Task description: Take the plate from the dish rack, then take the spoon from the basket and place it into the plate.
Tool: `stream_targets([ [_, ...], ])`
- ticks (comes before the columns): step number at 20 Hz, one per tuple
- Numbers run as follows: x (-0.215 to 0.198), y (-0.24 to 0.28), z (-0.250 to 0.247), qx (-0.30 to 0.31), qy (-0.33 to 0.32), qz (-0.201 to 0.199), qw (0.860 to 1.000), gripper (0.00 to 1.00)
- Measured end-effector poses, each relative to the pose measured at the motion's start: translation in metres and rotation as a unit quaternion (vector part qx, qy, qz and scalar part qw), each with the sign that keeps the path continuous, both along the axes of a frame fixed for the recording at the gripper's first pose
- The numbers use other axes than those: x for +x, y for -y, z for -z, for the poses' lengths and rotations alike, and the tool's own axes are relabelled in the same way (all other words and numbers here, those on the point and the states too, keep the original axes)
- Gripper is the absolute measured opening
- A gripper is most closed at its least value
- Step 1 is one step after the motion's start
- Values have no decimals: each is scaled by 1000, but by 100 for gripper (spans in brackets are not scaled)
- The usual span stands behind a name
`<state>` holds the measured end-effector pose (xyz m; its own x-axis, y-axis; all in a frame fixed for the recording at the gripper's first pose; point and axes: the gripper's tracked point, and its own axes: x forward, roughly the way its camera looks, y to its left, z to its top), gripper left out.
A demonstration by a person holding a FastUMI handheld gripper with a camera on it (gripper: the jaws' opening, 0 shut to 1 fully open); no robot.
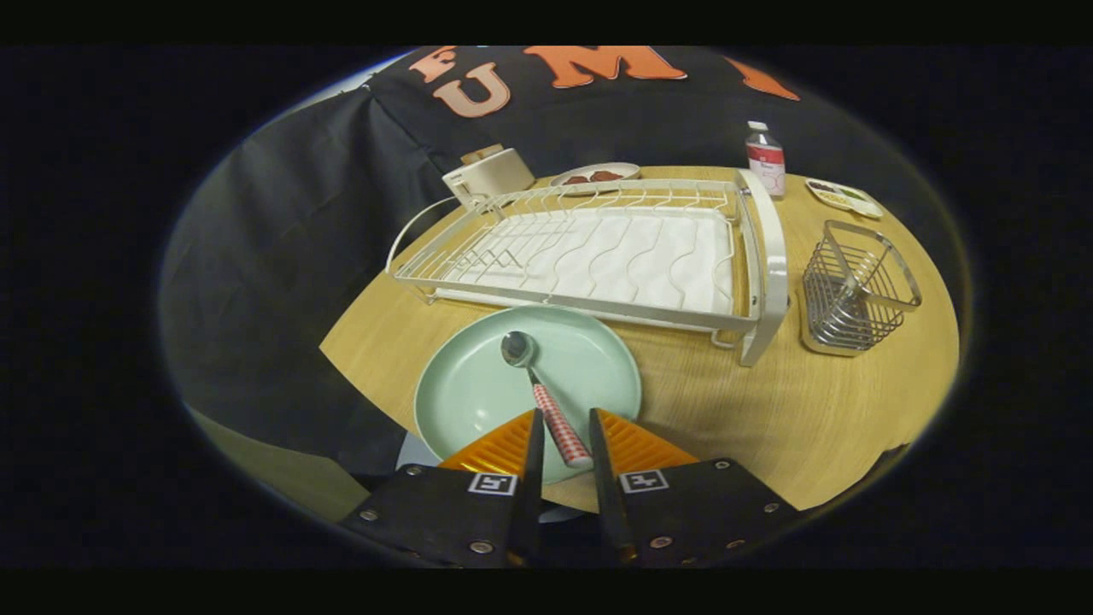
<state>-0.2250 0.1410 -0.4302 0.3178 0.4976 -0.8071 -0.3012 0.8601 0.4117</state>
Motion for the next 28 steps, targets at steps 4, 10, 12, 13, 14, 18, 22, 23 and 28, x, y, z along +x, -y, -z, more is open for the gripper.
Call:
stream_targets([
  [4,18,4,-24,23,10,37,999,45],
  [10,76,34,-99,29,115,99,988,70],
  [12,96,47,-123,22,153,114,981,81],
  [13,105,52,-135,19,171,121,978,84],
  [14,113,58,-148,17,189,128,974,86],
  [18,146,75,-195,9,258,154,954,93],
  [22,168,90,-244,-7,325,173,930,95],
  [23,172,95,-253,-15,339,174,924,95],
  [28,190,115,-299,-40,400,193,895,95],
])
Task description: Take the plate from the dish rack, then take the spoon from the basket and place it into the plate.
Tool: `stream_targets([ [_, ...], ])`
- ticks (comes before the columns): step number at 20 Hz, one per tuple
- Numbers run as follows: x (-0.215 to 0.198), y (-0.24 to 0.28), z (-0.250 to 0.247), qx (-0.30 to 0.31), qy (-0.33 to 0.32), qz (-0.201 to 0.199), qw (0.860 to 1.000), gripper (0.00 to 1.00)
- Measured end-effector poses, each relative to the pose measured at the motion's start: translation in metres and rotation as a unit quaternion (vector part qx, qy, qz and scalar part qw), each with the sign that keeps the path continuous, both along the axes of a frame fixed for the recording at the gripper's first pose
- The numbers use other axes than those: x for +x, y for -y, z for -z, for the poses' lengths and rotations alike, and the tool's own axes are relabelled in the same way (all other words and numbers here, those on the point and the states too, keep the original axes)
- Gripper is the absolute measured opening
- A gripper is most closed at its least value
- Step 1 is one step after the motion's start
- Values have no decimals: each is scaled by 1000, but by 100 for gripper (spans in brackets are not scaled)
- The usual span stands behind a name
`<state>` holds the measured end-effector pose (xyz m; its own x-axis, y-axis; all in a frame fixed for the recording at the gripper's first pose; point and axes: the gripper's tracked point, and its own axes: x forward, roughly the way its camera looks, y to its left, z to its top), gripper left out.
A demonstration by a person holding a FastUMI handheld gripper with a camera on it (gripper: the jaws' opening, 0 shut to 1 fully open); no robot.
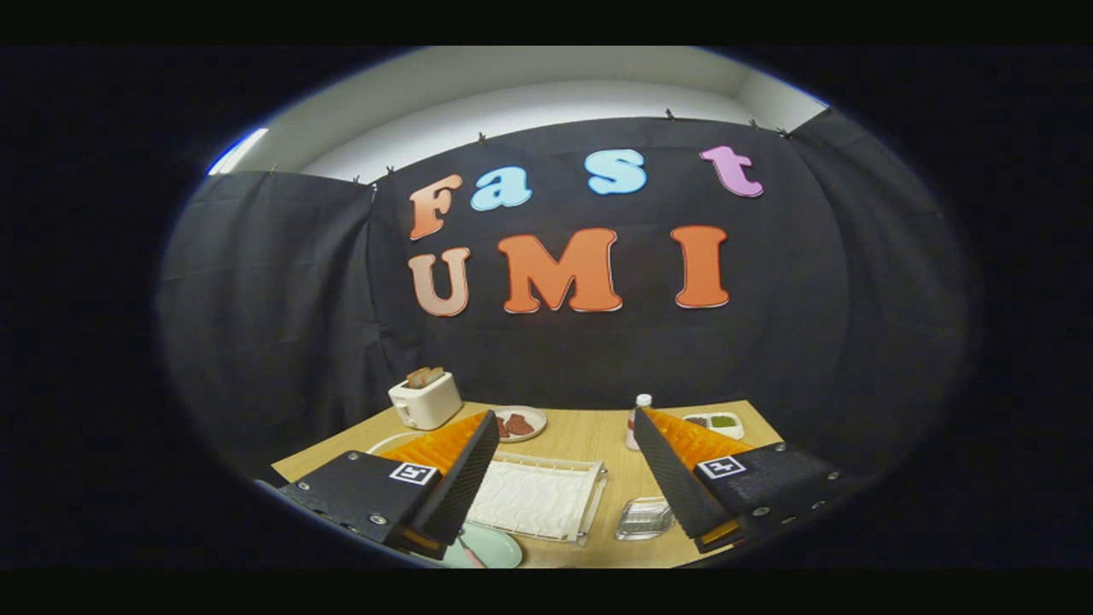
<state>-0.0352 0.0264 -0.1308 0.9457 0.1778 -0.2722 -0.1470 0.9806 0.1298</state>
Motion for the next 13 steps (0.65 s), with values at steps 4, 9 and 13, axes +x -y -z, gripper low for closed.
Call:
stream_targets([
  [4,2,12,-22,-20,34,25,999,95],
  [9,3,22,-41,-25,78,58,995,95],
  [13,7,36,-59,-21,109,88,990,95],
])
